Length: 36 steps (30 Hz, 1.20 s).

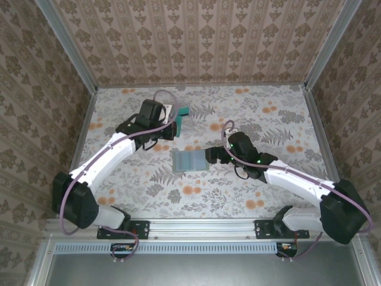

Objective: Take the credit cards out of the card holder

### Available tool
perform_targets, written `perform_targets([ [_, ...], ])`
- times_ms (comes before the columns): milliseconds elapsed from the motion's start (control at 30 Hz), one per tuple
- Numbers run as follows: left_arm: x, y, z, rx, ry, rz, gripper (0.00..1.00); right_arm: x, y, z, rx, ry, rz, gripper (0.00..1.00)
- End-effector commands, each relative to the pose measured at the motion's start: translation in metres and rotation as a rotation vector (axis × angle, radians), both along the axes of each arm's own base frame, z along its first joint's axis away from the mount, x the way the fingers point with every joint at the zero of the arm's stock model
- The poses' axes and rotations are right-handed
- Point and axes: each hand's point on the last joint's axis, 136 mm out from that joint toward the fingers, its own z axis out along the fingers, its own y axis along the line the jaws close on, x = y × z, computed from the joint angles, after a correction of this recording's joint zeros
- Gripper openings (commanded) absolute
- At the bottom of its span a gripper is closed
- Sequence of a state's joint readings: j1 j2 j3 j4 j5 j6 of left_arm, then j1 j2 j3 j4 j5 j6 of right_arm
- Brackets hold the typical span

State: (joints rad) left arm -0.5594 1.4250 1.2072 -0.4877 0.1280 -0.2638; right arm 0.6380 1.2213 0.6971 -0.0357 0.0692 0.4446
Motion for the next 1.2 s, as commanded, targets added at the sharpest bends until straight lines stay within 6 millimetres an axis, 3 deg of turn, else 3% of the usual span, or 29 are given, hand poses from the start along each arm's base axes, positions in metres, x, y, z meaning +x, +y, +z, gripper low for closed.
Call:
perform_targets([
  [0, 0.017, 0.003, 0.000, 0.264, -0.155, -0.160, 0.05, 0.006, -0.016, 0.015, 0.018, -0.069, -0.069, 1.00],
  [200, 0.053, -0.009, 0.001, 0.530, -0.341, -0.377, 0.00, 0.001, -0.033, 0.030, 0.057, -0.114, -0.120, 1.00],
  [533, 0.095, -0.015, -0.048, 0.876, -0.420, -0.686, 0.00, 0.000, -0.040, 0.032, 0.075, -0.114, -0.138, 1.00],
  [633, 0.109, -0.014, -0.060, 0.921, -0.420, -0.710, 0.00, 0.002, -0.040, 0.029, 0.070, -0.107, -0.143, 1.00],
  [833, 0.131, -0.012, -0.061, 0.970, -0.452, -0.693, 0.00, 0.003, -0.041, 0.024, 0.067, -0.093, -0.146, 1.00],
  [1167, 0.140, -0.009, -0.063, 1.016, -0.465, -0.690, 0.00, 0.006, -0.038, 0.016, 0.071, -0.065, -0.140, 1.00],
])
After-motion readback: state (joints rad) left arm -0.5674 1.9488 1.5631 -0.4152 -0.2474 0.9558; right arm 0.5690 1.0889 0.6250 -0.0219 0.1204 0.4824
